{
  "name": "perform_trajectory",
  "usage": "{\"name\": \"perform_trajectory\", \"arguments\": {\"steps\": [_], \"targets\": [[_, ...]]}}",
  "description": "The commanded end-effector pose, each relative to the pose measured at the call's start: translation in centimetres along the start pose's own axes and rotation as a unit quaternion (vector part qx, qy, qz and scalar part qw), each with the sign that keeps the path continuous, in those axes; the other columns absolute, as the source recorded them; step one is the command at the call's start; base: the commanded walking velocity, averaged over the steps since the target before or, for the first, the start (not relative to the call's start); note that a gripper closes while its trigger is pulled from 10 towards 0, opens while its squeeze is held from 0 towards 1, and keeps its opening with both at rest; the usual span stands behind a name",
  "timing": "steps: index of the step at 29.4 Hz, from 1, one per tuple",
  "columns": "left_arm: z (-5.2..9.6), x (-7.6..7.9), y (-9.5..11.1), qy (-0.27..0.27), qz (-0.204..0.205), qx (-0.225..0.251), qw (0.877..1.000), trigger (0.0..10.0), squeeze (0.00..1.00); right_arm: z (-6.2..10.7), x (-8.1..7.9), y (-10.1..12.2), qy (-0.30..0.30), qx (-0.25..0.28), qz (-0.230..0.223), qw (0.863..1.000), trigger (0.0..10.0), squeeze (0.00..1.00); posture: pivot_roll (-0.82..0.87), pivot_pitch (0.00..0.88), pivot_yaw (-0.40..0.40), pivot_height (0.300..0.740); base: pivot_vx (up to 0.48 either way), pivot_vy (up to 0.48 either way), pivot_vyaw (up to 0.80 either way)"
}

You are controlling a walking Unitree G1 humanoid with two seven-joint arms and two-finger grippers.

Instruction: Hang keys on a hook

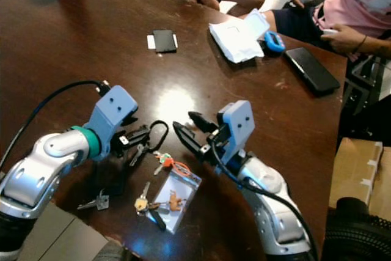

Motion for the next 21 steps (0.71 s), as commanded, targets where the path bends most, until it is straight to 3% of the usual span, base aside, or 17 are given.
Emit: {"name": "perform_trajectory", "arguments": {"steps": [1, 5, 12, 14, 21], "targets": [[-0.2, 1.2, -0.1, -0.020, 0.013, 0.002, 1.000, 10.0, 0.00, 0.2, 0.2, -0.4, -0.004, -0.004, -0.001, 1.000, 10.0, 0.00, -0.01, 0.186, 0.036, 0.740, 0.000, 0.000, 0.00], [-0.8, 1.3, 0.4, -0.021, 0.039, 0.007, 0.999, 10.0, 0.00, 0.0, 0.3, -0.3, -0.005, -0.003, 0.000, 1.000, 10.0, 0.00, -0.01, 0.182, 0.038, 0.740, 0.000, 0.000, 0.00], [-2.2, 0.9, 1.2, -0.020, -0.002, 0.011, 1.000, 10.0, 0.00, -0.1, 0.3, -0.2, -0.006, 0.000, 0.000, 1.000, 10.0, 0.00, 0.00, 0.184, 0.053, 0.740, 0.000, 0.000, 0.00], [-2.6, 1.0, 1.5, -0.033, 0.022, 0.018, 0.999, 10.0, 0.00, 0.0, 0.4, -0.3, -0.010, 0.000, -0.001, 1.000, 10.0, 0.00, 0.01, 0.191, 0.060, 0.740, 0.000, 0.000, 0.00], [-3.4, 1.4, 1.1, -0.043, 0.033, 0.010, 0.998, 10.0, 0.00, 0.2, 0.1, -0.5, -0.010, -0.002, -0.005, 1.000, 10.0, 0.00, 0.01, 0.202, 0.065, 0.740, 0.000, 0.000, 0.00]]}}
Point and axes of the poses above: a point about 5 cm out from each wrist's last joint towards the gripper, its own z axis pointing back from the gripper into the wrist, its own y axis along the axis of the wrist's last joint, x = y × z, the point moved 4 cm from there along -z, pointing out of the wrist towards the gripper, and after that the axes turned 4 degrees about z, right-handed, at the moved point
